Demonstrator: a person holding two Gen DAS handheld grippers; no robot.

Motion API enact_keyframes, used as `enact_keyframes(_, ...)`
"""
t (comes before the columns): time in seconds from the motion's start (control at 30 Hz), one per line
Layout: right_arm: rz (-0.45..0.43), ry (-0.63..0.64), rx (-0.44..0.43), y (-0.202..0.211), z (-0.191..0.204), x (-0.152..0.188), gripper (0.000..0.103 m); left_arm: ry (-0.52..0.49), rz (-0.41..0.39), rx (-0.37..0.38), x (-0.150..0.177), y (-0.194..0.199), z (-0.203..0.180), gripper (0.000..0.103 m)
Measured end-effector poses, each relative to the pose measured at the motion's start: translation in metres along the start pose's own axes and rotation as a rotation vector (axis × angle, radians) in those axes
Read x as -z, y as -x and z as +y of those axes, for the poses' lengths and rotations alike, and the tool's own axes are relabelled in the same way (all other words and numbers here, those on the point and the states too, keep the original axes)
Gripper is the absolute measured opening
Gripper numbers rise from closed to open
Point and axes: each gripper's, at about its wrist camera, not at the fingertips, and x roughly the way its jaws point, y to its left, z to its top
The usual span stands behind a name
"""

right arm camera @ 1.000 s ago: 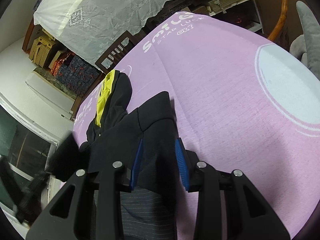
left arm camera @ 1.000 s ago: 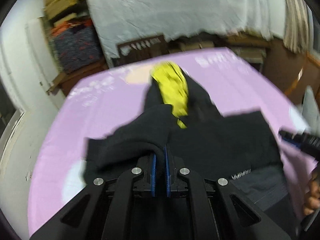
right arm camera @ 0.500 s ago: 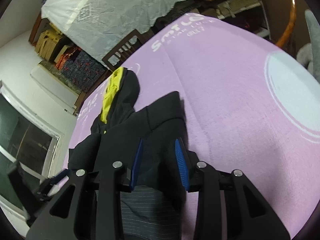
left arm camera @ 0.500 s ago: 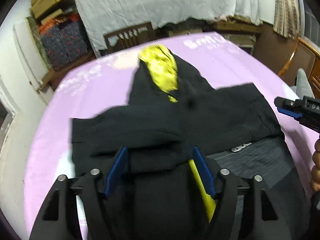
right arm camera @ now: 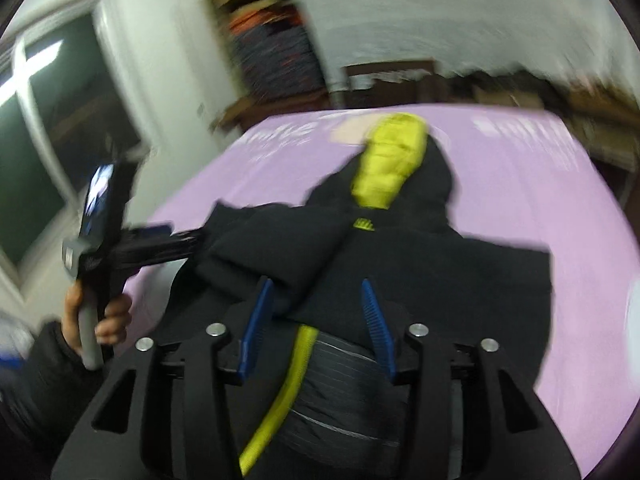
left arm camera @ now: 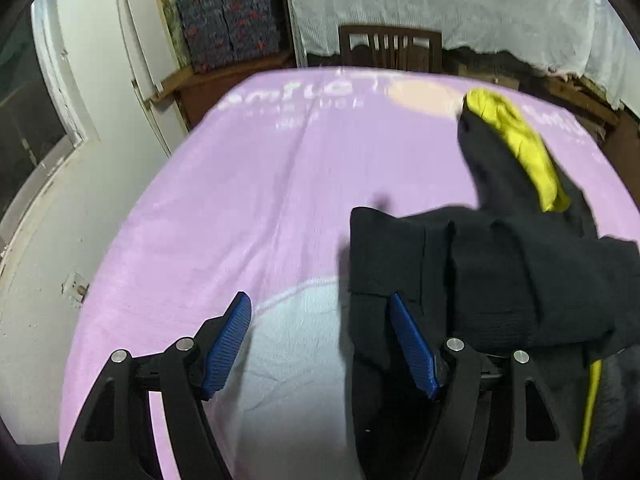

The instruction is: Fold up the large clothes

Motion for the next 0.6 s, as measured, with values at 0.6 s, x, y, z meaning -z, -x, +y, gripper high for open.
enact_keyframes(0.6, 0.102, 0.402, 0.257, -0.109, 0.083, -0.016, 0.016, 0.022, 0.06, 0.051, 0.005, -0.011, 0.01, 0.074)
